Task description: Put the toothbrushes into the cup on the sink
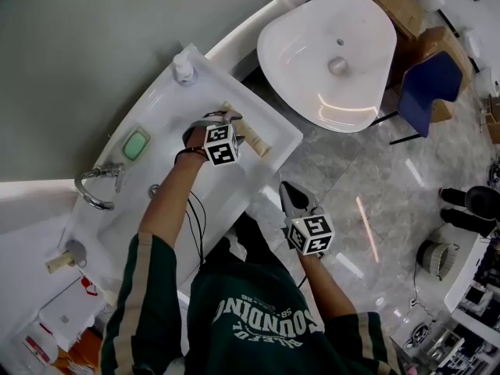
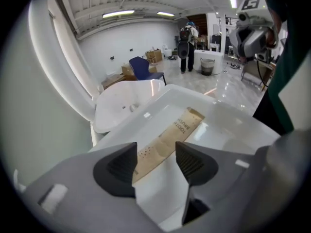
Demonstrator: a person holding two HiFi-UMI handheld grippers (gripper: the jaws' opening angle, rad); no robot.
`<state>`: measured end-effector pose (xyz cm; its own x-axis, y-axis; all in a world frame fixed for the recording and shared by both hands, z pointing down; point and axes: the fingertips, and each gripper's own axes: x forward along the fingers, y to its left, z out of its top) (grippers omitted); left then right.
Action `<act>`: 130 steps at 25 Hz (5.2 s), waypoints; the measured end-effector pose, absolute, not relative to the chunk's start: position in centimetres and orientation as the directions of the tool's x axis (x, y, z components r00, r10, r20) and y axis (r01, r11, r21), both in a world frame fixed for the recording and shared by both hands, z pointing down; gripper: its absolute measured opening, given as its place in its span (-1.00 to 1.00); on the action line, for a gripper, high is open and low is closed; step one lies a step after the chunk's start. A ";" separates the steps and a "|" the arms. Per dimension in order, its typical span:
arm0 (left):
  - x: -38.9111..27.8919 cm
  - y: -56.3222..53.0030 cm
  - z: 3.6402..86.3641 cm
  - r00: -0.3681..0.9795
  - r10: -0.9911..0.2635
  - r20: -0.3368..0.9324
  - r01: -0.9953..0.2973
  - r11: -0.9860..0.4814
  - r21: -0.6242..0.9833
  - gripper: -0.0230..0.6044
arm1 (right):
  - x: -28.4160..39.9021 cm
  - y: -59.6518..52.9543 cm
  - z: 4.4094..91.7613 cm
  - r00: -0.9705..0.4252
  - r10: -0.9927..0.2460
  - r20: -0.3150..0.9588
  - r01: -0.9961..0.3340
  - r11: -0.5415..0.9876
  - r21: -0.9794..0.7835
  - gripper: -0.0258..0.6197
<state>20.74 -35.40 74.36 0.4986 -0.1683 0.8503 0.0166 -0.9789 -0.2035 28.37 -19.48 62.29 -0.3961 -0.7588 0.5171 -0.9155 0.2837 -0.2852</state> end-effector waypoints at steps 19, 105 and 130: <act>20.9 -33.1 76.6 0.404 -0.055 0.913 0.140 -0.983 -0.121 -0.57 | 30.1 -19.0 62.6 -0.375 -0.761 0.530 -0.922 0.244 -0.302 -0.91; -43.0 19.9 61.2 -0.680 -0.684 0.265 -0.605 0.727 0.325 -0.69 | -15.0 -9.1 57.3 -0.912 0.009 0.411 -0.095 0.968 -0.230 -0.91; -41.0 20.2 66.1 -0.618 -0.667 0.416 -0.625 0.738 0.255 -0.68 | -14.9 -8.1 58.0 -0.904 0.011 0.427 -0.098 0.968 -0.232 -0.91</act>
